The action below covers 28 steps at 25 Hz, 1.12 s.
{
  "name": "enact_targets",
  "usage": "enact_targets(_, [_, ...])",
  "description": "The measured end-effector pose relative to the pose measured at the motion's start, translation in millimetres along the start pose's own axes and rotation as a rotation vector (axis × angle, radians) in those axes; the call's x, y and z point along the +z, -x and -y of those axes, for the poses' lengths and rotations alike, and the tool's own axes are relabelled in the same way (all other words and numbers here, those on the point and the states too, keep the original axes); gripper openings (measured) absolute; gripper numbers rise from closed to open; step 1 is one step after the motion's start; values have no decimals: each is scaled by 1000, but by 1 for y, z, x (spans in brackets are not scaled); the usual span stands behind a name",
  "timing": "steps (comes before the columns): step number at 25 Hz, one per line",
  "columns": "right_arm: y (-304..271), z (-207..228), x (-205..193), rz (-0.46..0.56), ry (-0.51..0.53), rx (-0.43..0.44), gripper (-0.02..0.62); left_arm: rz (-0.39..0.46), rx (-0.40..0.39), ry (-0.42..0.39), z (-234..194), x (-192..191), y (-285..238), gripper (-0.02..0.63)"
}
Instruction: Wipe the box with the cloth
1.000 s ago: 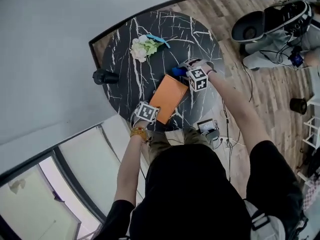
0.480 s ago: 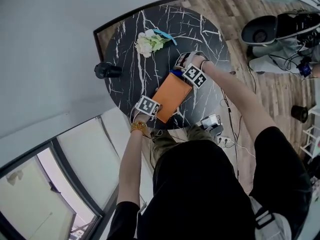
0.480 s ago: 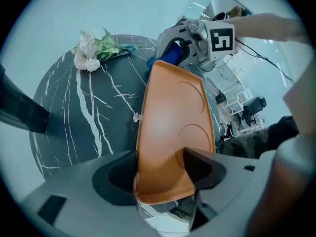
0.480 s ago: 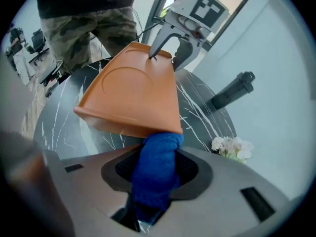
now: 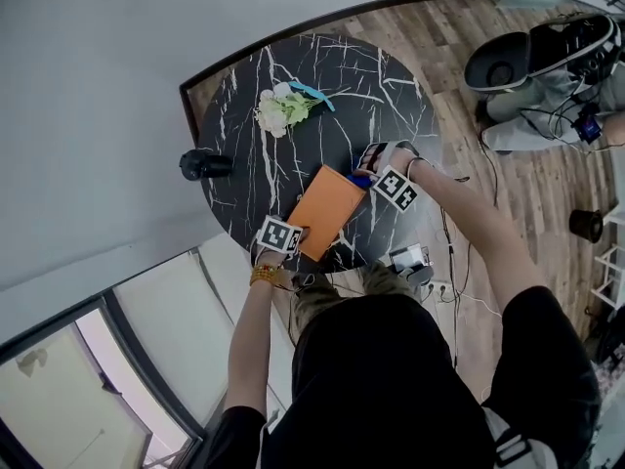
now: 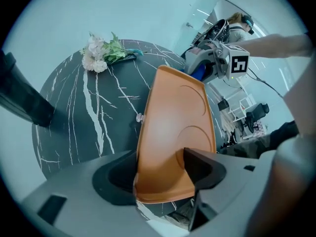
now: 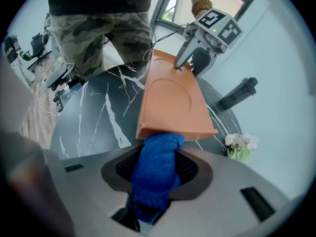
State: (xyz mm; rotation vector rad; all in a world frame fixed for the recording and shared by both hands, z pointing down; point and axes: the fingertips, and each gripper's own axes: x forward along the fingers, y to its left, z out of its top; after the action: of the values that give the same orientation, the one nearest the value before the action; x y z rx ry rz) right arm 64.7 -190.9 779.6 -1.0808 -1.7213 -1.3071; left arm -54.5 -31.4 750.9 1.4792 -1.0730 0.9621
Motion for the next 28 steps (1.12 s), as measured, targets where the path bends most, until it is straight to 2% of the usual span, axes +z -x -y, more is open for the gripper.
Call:
enact_targets(4, [9,-17,-1,-21,-108,-57,135,-15,-18,4,-1,4,-1,301])
enact_targets(7, [14,-28,8,-14,-227,-86,135,-42,-33,0,-4,1,0,301])
enact_targets(9, [24,-41,23,31,-344,-76,135,-44,-47,-2,-3,2,0,301])
enact_targets(12, [51,-58,59,168,-596,-55,137,-25,-98,10,6,5,-4,308])
enact_targets(13, [60,-57,73,212,-689,-77,137,-14,-108,5,5,4,-4,308])
enact_targets(15, [77,-42,94,270,-851,-186,137,37,-100,-50,0,6,4,308])
enact_targets(17, [92,-18,108,279,-975,-338,137,160,-115,-161,1,20,26,308])
enact_targets(18, [98,-4,114,265,-1022,-412,137,243,-154,-215,7,31,42,308])
enact_targets(20, [101,25,126,216,-1105,-541,137,398,-282,-297,26,48,77,308])
enact_targets(22, [97,56,142,173,-1192,-646,137,483,-426,-352,43,52,104,308])
enact_targets(25, [90,96,167,110,-1292,-750,137,500,-604,-406,58,45,124,308])
enact_targets(28, [73,131,195,9,-1257,-765,137,466,-764,-423,55,33,142,308])
